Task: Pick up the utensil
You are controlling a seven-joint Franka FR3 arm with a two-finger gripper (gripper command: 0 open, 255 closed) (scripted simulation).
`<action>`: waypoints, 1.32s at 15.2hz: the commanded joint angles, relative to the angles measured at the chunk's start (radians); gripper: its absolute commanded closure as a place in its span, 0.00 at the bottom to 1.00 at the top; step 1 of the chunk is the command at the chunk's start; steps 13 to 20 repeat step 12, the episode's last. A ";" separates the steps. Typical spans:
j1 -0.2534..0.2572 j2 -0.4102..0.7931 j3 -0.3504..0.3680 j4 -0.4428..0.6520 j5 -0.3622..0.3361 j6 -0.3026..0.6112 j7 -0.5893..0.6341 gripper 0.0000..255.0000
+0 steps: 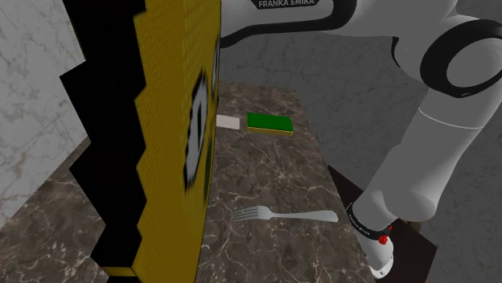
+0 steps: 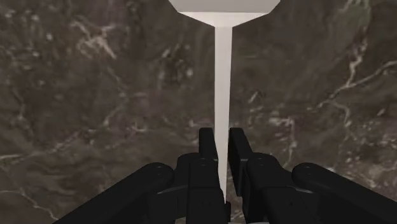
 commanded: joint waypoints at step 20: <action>0.007 0.015 0.003 0.172 -0.005 -0.158 0.004 1.00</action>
